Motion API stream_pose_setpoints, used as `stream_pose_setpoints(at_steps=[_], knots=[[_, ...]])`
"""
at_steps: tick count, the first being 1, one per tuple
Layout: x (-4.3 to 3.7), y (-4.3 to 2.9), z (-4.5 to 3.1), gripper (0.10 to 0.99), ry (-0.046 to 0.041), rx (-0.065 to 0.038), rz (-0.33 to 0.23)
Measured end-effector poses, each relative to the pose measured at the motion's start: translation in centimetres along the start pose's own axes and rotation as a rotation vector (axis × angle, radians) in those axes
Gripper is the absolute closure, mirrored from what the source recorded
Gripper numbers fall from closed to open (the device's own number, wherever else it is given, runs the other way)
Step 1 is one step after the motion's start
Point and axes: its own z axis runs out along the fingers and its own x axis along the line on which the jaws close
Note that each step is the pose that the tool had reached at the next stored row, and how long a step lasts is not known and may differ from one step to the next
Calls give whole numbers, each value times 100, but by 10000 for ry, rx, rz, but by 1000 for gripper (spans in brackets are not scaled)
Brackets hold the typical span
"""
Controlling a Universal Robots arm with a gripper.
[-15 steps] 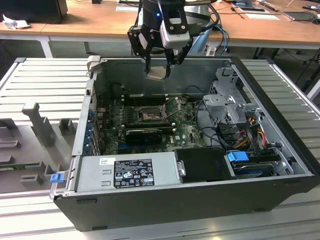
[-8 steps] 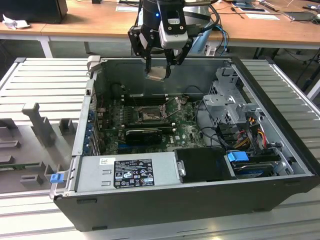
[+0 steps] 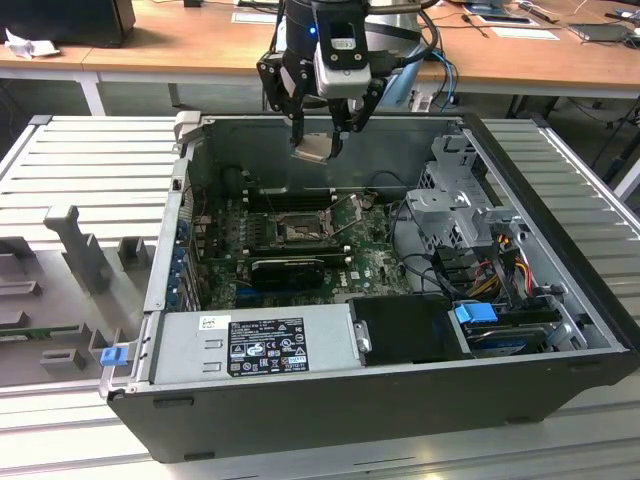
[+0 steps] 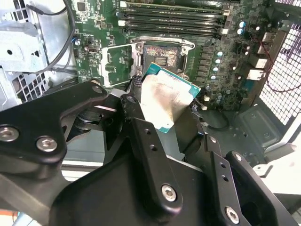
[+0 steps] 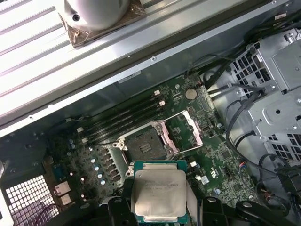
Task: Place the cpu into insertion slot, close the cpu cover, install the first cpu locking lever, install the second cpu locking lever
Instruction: 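Place the cpu into insertion slot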
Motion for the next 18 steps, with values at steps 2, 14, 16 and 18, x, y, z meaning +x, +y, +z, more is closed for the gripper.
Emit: stream_pose_setpoints(at_steps=[2, 14, 16, 18], knots=[[0, 0, 3, 561, -37, -7, 416], [-1, -3, 31, 561, -167, -37, 1901], [-1, -4, 43, 561, -168, -37, 1906], [-1, -6, 65, 561, -168, -36, 1906]])
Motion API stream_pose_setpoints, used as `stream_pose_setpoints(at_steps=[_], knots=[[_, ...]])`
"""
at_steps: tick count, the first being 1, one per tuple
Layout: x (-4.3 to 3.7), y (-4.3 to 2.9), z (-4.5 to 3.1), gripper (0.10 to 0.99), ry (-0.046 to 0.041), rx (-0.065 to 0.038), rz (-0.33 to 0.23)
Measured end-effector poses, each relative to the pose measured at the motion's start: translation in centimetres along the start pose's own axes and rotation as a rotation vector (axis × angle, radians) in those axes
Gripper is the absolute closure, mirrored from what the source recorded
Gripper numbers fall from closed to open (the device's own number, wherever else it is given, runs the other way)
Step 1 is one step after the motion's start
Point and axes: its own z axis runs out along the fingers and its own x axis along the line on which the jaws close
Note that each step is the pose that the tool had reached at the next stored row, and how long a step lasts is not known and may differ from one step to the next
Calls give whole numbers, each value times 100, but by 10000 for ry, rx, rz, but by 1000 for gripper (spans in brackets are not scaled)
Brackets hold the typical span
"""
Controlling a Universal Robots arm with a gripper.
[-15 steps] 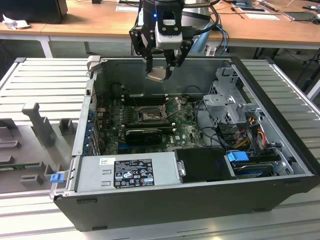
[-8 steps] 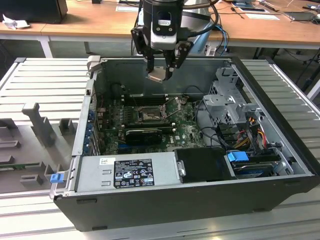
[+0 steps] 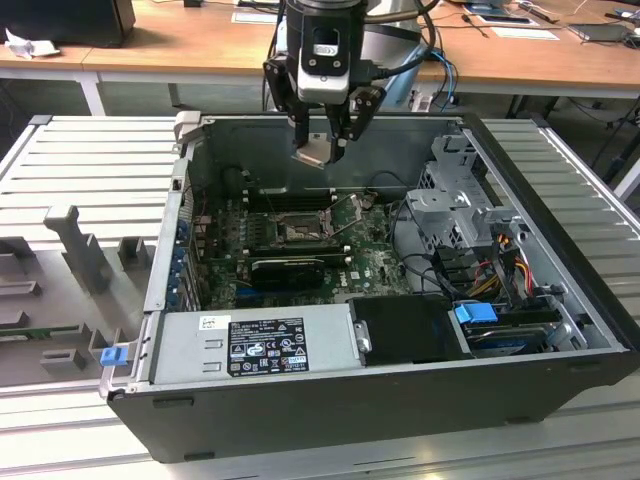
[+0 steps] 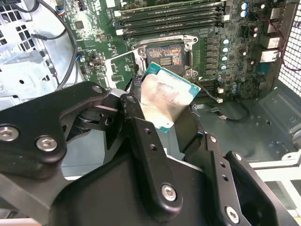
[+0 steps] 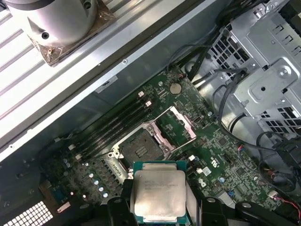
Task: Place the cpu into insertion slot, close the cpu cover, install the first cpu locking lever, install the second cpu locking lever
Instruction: 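Place the cpu into insertion slot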
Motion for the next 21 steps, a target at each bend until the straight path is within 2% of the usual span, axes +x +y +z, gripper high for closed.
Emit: stream_pose_setpoints(at_steps=[8, 21], knots=[[-1, -2, 29, 561, -16, -4, 179], [-1, -5, 60, 561, -111, -25, 1266]])
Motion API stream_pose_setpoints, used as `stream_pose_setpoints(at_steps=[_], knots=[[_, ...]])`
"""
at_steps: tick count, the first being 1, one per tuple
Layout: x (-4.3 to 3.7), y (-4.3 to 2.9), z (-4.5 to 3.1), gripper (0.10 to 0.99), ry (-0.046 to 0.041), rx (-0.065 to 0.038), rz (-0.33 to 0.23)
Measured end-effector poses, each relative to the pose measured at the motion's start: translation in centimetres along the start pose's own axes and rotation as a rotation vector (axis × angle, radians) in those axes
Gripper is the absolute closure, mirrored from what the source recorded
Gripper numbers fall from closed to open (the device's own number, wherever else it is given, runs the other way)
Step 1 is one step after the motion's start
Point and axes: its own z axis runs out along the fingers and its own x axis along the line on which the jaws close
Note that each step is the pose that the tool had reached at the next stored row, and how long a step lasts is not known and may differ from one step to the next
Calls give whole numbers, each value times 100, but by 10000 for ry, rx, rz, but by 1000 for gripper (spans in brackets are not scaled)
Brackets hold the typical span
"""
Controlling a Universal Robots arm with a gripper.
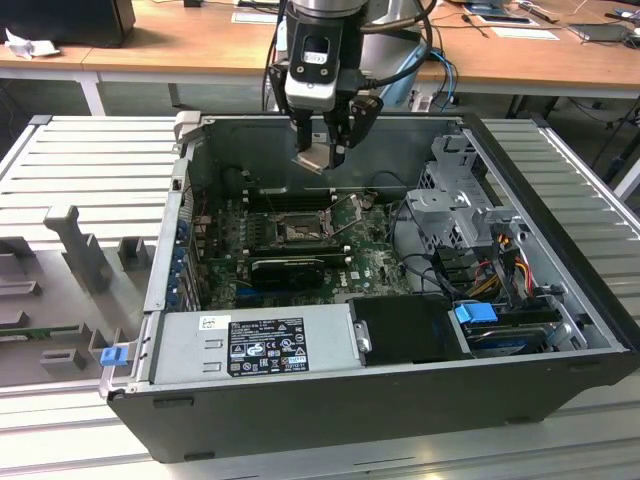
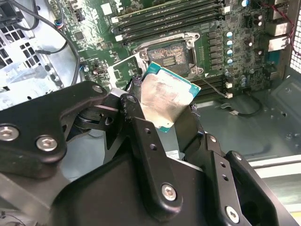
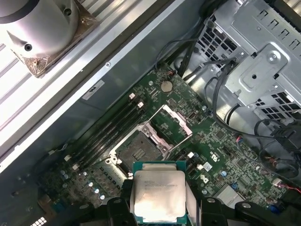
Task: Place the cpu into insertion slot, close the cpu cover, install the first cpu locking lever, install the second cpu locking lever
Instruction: 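Place the cpu into insertion slot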
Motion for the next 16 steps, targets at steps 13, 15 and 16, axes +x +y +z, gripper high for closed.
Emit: stream_pose_setpoints(at_steps=[13, 15, 16], knots=[[0, -2, 24, 561, -95, -21, 1090], [0, -2, 26, 561, -107, -23, 1218], [0, -3, 32, 561, -128, -28, 1461]])
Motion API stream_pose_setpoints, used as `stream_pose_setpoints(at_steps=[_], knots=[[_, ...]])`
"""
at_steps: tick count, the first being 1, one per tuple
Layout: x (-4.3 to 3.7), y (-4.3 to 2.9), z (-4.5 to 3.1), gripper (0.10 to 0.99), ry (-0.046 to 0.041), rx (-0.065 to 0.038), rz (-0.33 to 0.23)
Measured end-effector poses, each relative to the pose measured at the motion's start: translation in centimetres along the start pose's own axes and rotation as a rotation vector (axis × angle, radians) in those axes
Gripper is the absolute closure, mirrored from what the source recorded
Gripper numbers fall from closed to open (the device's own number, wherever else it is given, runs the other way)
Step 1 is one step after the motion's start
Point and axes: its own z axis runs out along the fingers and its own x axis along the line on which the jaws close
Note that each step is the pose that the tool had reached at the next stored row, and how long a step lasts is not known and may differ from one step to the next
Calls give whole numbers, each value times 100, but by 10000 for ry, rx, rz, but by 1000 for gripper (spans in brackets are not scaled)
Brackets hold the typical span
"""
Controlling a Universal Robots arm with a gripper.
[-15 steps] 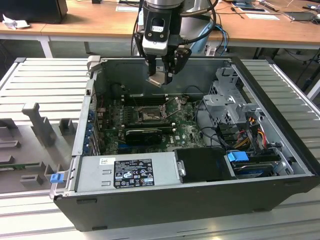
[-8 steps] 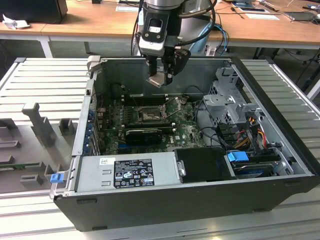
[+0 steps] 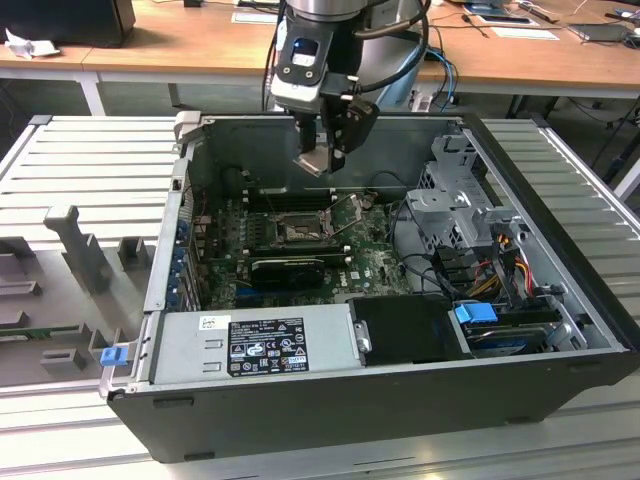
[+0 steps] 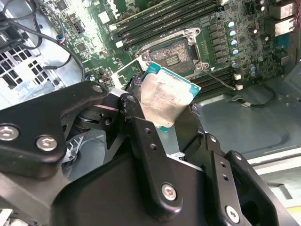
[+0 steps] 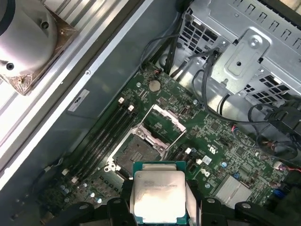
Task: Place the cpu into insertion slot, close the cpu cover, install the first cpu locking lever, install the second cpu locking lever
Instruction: 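Place the cpu into insertion slot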
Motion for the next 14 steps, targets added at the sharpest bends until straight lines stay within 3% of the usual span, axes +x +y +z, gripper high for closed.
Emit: stream_pose_setpoints(at_steps=[4, 11, 14], knots=[[-1, -1, 17, 561, -72, -14, 804], [12, -20, 33, 561, -109, -24, 1223], [11, -21, 46, 561, -169, -37, 1921]])
